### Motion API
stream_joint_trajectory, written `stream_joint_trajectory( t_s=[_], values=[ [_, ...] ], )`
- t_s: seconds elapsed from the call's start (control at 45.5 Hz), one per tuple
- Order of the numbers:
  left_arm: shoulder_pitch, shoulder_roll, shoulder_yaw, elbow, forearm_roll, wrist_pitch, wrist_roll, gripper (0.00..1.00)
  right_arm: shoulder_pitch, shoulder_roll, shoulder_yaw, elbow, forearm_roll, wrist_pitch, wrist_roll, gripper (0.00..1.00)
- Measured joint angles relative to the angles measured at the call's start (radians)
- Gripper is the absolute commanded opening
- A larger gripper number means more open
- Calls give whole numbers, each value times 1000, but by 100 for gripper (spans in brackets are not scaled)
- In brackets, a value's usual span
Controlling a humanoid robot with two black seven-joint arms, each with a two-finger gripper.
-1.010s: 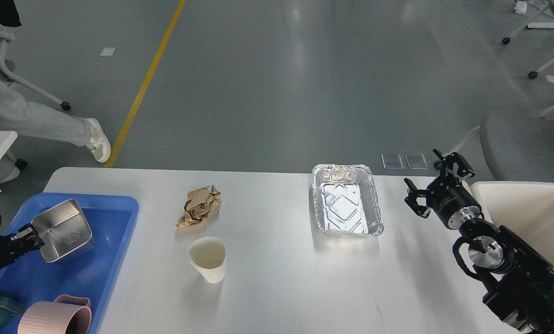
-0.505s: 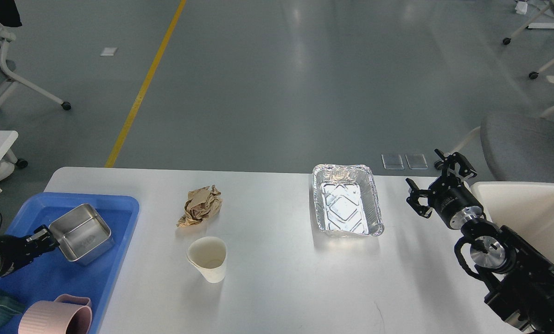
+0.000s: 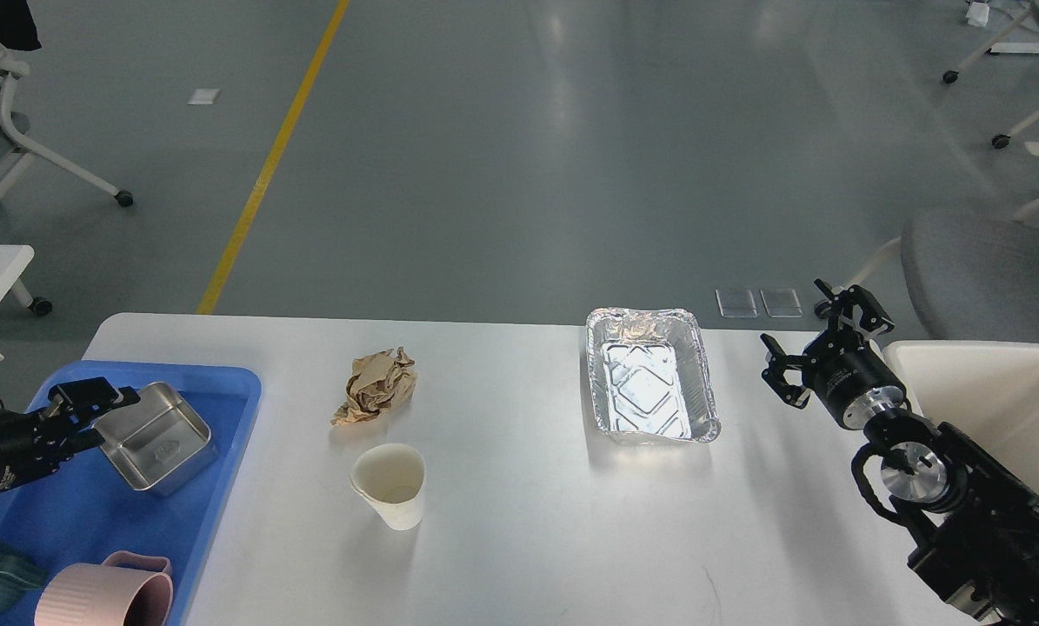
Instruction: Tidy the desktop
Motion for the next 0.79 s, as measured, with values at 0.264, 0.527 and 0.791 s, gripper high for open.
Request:
stream_joint_trajectory(
  t_s=[0.264, 0.527, 0.791],
  values=[
    [-13, 118, -116, -305, -1, -10, 5, 83, 0, 1, 0, 1, -1, 0, 0, 100],
    [-56, 134, -245, -460, 2, -1, 133, 84, 2, -1, -1, 2, 0, -1, -1, 100],
    [-162, 108, -315, -543, -8, 27, 150, 84, 6, -4, -3, 2, -14, -4, -4, 100]
  ],
)
